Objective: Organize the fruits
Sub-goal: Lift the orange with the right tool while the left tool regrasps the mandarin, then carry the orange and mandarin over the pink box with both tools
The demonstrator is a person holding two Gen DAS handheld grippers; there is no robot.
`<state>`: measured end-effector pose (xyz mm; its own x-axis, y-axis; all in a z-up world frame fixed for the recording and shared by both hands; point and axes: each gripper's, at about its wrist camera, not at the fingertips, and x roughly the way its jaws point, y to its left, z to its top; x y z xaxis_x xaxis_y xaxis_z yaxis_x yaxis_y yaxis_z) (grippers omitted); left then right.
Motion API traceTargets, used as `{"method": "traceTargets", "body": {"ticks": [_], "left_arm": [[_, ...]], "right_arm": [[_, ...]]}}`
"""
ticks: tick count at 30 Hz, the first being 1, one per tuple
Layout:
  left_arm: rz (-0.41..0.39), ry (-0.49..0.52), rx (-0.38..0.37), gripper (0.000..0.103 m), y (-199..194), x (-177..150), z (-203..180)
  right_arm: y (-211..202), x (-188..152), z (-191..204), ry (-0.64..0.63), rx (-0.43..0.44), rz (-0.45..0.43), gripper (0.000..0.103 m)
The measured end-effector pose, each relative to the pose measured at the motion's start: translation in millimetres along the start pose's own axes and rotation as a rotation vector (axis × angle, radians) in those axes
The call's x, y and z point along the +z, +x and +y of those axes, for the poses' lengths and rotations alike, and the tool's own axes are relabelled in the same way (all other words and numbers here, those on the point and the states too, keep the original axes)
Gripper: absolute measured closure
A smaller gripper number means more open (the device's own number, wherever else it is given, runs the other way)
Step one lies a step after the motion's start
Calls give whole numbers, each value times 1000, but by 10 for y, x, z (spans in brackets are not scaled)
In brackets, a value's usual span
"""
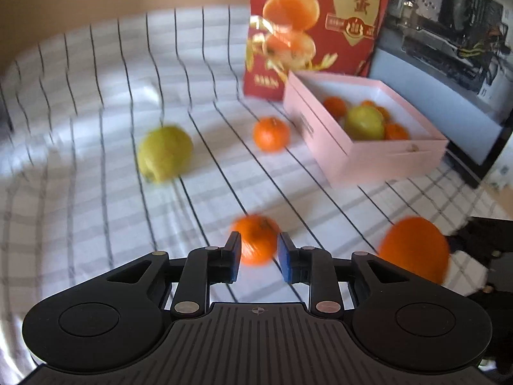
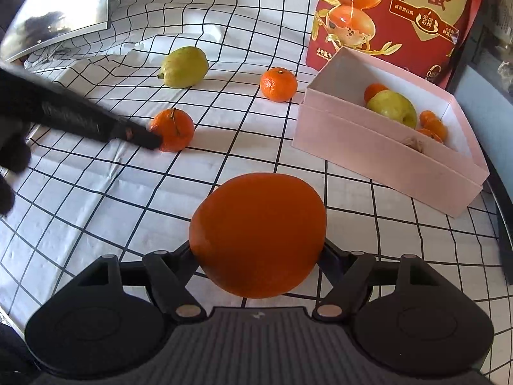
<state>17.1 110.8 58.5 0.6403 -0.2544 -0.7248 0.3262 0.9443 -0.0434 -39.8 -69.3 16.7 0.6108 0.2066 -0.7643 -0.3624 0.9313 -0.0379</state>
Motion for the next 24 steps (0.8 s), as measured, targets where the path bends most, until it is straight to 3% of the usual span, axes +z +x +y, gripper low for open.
{"method": "traceTargets", "body": {"ticks": [3,6,9,11,14,17,20,21,24], "left_arm": [[43,47,11,71,173,108,-75],[63,124,50,49,303,167,-193],[86,142,38,30,370,173,-217],[107,134,33,26,429,173,-185],[146,106,40,29,528,178,-78],[181,41,-7,36,607,167,58],[154,-7,-21,45,584,156,124],[143,-22,-31,53,577,152,134],[123,-57,-41,53,567,146,152]], "right_arm": [[-3,-10,-5,15,1,-2,26],[-3,-15,-7,19,4,0,26],[-12,-21,4,18,2,2,25],[-18,-31,9,20,0,0,25],[-27,-42,2,22,0,-1,25],[-26,-46,-15,21,0,-1,25],[-18,-37,-23,25,2,2,25],[-12,-32,-24,27,4,3,25],[5,-17,-27,30,9,4,24]]}}
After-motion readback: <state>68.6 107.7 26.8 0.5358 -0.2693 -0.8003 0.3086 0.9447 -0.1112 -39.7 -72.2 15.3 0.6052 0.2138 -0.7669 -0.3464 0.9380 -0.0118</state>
